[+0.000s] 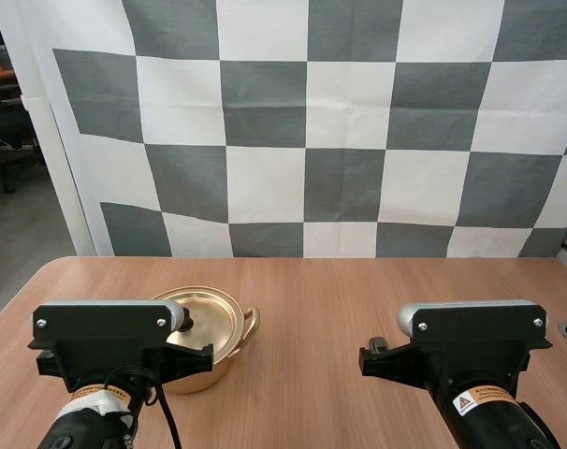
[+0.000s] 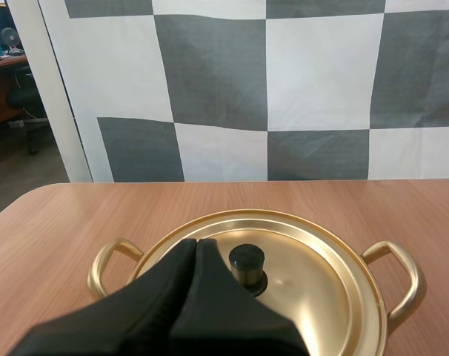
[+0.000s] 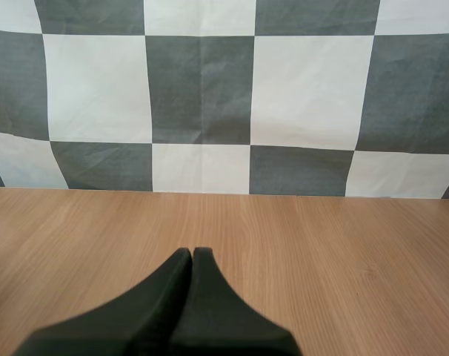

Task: Open the pot, put the car inside, and close it

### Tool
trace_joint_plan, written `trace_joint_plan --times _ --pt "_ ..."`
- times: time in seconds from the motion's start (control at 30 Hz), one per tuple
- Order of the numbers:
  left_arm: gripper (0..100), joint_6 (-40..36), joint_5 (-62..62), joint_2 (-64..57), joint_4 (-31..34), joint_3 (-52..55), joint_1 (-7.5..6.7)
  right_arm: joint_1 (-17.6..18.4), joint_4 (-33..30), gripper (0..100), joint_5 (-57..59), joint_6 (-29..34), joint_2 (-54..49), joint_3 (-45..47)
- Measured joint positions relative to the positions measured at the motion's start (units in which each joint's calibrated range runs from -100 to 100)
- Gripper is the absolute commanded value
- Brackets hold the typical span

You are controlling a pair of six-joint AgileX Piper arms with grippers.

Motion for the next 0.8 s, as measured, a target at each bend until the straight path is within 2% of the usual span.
trace_joint_plan --times 0.13,0.3,0.57,0.8 --pt "0 1.0 0.0 0.0 -1.3 0.0 0.00 0.0 -1.9 0 -0.9 0.2 0.0 0.0" --pt "0 8.3 0.0 0.0 -6.3 0.0 0.00 0.0 -2.8 0 -0.9 0.2 0.0 0.0" --pt "0 20.1 0.0 0.0 -6.3 0.0 0.00 0.0 -2.8 0 -0.9 0.2 0.0 0.0" --pt "0 21.8 0.0 0.0 -6.3 0.0 0.00 0.0 -2.8 0 -0.9 0.2 0.0 0.0"
